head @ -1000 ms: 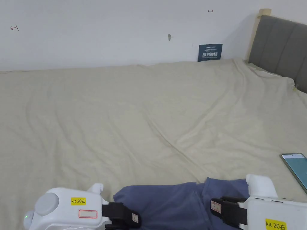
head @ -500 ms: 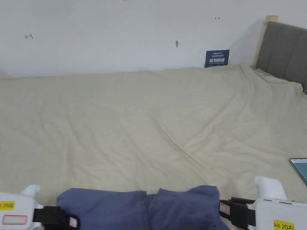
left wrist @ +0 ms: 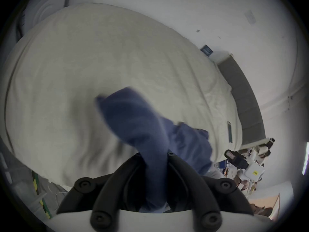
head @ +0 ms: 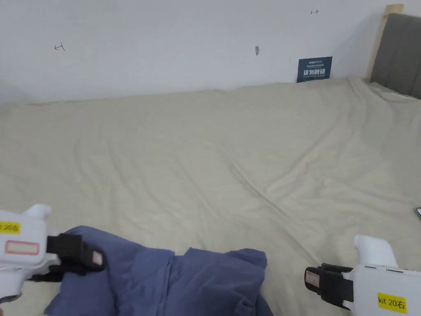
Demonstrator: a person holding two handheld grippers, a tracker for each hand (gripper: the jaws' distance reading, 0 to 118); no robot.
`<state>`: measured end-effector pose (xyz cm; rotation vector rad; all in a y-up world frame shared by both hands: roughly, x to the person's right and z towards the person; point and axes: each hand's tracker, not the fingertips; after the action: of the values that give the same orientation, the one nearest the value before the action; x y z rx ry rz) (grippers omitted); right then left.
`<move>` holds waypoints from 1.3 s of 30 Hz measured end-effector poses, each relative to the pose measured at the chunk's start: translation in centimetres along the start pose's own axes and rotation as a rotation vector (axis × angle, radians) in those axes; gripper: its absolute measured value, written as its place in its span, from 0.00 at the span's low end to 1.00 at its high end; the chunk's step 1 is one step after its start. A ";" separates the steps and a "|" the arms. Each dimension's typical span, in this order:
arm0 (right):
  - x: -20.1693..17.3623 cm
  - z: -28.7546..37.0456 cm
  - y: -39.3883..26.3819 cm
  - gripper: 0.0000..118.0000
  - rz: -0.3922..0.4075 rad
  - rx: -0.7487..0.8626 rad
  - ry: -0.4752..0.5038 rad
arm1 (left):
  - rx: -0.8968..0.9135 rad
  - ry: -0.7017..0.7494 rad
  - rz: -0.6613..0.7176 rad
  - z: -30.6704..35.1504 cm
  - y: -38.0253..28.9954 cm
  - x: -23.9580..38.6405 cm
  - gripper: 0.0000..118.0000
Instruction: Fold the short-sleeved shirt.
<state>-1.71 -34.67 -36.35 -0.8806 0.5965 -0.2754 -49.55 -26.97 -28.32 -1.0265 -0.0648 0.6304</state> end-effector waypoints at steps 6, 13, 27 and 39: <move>1.8 1.1 -0.2 0.00 -0.031 0.020 -0.005 | -0.122 -0.100 -0.148 -5.6 -0.2 8.3 0.11; 3.9 2.2 -0.6 0.00 -0.106 0.033 0.000 | -0.294 -0.121 -0.204 -15.7 -1.6 14.1 0.11; 5.2 2.5 -1.2 0.00 -0.136 0.033 -0.028 | -0.301 -0.296 -0.156 -15.0 -0.9 15.4 1.00; 4.8 2.1 -1.2 0.00 -0.124 0.025 -0.018 | -0.186 -0.086 -0.167 -13.6 -2.6 13.0 0.07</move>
<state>3.41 -36.30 -36.13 -0.8965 0.5218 -0.3857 -33.11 -31.74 -36.45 -1.1598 -0.2862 0.5224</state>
